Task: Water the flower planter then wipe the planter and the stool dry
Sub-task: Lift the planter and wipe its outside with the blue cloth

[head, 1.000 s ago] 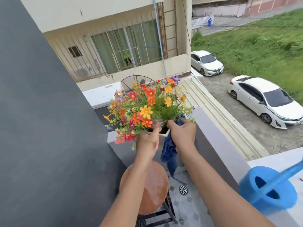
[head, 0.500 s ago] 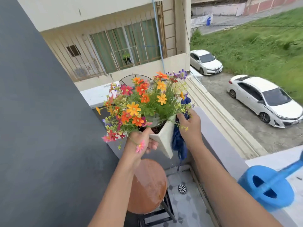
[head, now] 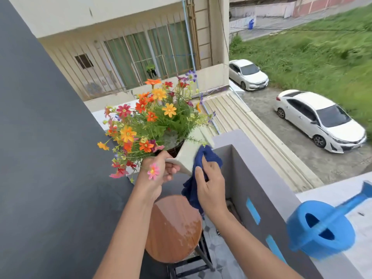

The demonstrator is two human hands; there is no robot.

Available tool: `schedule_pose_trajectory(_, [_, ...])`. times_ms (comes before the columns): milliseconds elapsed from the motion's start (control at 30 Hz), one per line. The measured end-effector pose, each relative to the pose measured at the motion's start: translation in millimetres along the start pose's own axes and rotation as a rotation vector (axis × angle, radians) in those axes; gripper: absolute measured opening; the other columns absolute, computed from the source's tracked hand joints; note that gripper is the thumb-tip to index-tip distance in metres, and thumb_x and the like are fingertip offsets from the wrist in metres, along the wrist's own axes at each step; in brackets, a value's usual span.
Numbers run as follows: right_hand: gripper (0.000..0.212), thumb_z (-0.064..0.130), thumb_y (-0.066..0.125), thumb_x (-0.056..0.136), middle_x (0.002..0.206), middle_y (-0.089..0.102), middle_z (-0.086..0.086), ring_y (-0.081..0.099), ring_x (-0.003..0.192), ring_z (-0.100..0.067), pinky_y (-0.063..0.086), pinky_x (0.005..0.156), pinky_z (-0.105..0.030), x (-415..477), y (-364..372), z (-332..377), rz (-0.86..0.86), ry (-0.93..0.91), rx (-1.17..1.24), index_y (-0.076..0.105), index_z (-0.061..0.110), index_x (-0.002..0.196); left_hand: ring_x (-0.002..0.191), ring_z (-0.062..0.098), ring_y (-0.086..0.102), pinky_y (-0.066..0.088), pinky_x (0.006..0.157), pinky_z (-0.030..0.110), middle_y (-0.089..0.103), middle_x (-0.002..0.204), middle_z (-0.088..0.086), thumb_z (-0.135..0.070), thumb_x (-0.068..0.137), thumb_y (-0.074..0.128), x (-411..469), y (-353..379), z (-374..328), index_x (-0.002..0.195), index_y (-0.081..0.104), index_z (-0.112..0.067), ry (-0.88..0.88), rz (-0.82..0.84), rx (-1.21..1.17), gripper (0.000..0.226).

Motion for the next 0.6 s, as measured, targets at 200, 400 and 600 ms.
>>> schedule_pose_trajectory(200, [0.022, 0.009, 0.054, 0.102, 0.092, 0.058, -0.023, 0.053, 0.086, -0.027, 0.038, 0.074, -0.034, 28.8, -2.6, 21.4, -0.088, 0.035, 0.12, 0.061, -0.011, 0.095, 0.032, 0.01, 0.049, 0.03, 0.033, 0.018, 0.06, 0.045, 0.008, -0.011, 0.088, 0.049, -5.1, 8.2, -7.6, 0.057, 0.062, -0.002, 0.028, -0.012, 0.058, 0.035])
schedule_pose_trajectory(400, [0.015, 0.015, 0.052, 0.103, 0.085, 0.047, -0.001, 0.043, 0.075, -0.002, 0.037, 0.073, -0.019, 72.4, -12.2, 47.2, -0.157, -0.046, 0.108, 0.065, 0.01, 0.096, 0.033, 0.014, 0.046, 0.028, 0.036, 0.02, 0.06, 0.049, 0.012, -0.012, 0.086, 0.05, -7.7, 8.6, -2.2, 0.055, 0.064, -0.001, -0.011, 0.022, 0.113, 0.036])
schedule_pose_trajectory(600, [0.014, 0.012, 0.052, 0.102, 0.086, 0.048, -0.003, 0.045, 0.078, -0.015, 0.03, 0.073, -0.026, 92.0, -21.8, 4.3, -0.219, 0.065, -0.027, 0.065, 0.009, 0.099, 0.031, 0.013, 0.048, 0.033, 0.036, 0.018, 0.059, 0.044, 0.012, -0.009, 0.087, 0.053, -6.4, 8.3, -0.6, 0.057, 0.064, 0.002, -0.023, 0.016, 0.029, 0.034])
Point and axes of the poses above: each hand's wrist, its own x-axis towards the middle knuckle, its own y-axis out of the palm, z = x × y, the point moved 9 cm from there along x, towards the middle knuckle
